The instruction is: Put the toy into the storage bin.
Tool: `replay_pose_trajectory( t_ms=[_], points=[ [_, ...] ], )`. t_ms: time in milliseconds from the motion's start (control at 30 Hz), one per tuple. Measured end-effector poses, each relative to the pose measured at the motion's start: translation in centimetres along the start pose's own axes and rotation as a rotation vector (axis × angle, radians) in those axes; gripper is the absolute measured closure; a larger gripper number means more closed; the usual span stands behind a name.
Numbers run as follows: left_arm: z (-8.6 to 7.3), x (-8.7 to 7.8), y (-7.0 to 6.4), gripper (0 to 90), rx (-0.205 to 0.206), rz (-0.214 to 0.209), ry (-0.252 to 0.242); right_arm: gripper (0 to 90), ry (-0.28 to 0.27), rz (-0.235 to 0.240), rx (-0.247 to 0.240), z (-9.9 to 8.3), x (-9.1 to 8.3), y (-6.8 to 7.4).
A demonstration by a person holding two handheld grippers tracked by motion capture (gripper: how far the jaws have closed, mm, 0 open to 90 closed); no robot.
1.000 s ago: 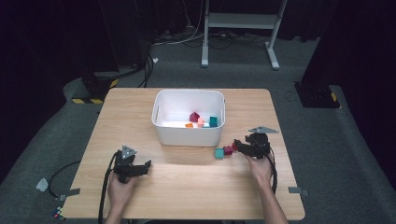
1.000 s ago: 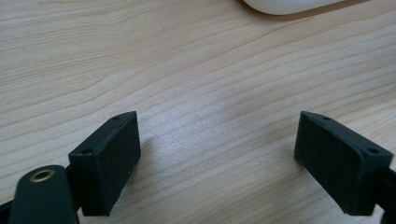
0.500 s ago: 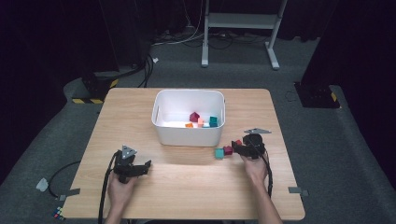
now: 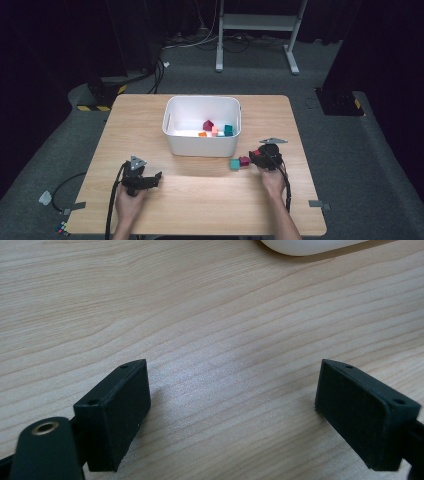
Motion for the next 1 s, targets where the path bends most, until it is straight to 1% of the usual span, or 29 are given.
replay_pose_trajectory(
  t_ms=[200, 333, 400, 533, 567, 633, 900, 933, 1000],
  points=[
    [0.0, 0.0, 0.0, 14.6, 0.0, 0.0, 0.0, 58.6, 0.007, -0.006, -0.019, 0.1, -0.4, 0.0],
    [0.0, 0.0, 0.0, 14.6, 0.0, 0.0, 0.0, 58.7, -0.006, 0.004, -0.017, 0.2, -0.8, -0.1],
    [0.0, 0.0, 0.0, 14.6, 0.0, 0.0, 0.0, 58.8, -0.009, 0.007, -0.01, 0.3, -1.1, -0.1],
    [0.0, 0.0, 0.0, 14.5, 0.0, 0.0, 0.0, 58.7, -0.025, 0.012, -0.02, 0.5, -1.9, -0.1],
    [0.0, 0.0, 0.0, 14.6, 0.0, 0.0, 0.0, 58.8, -0.024, 0.011, -0.018, 0.5, -2.1, -0.1],
    [0.0, 0.0, 0.0, 14.6, 0.0, 0.0, 0.0, 58.8, -0.025, 0.013, -0.03, 0.7, -2.5, -0.1],
    [0.0, 0.0, 0.0, 14.6, 0.001, 0.0, 0.0, 58.7, -0.063, 0.06, -0.05, 1.9, -4.4, 1.1],
    [0.0, 0.0, 0.0, 14.6, 0.0, 0.0, 0.0, 58.7, -0.077, 0.071, -0.051, 2.1, -4.8, 1.2],
    [0.0, 0.0, 0.0, 14.6, 0.0, 0.0, 0.0, 58.7, -0.075, 0.074, -0.051, 2.1, -4.9, 1.2]
  ],
)
Point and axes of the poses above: each handheld gripper's, and its own axes: x roughly forward along the jaws, z roughly out of its top, y roughly to its left, the point moved 9 cm from there along x, roughly forward along the jaws, and after that the axes turned 3 degrees about y, right-handed, at the moved point
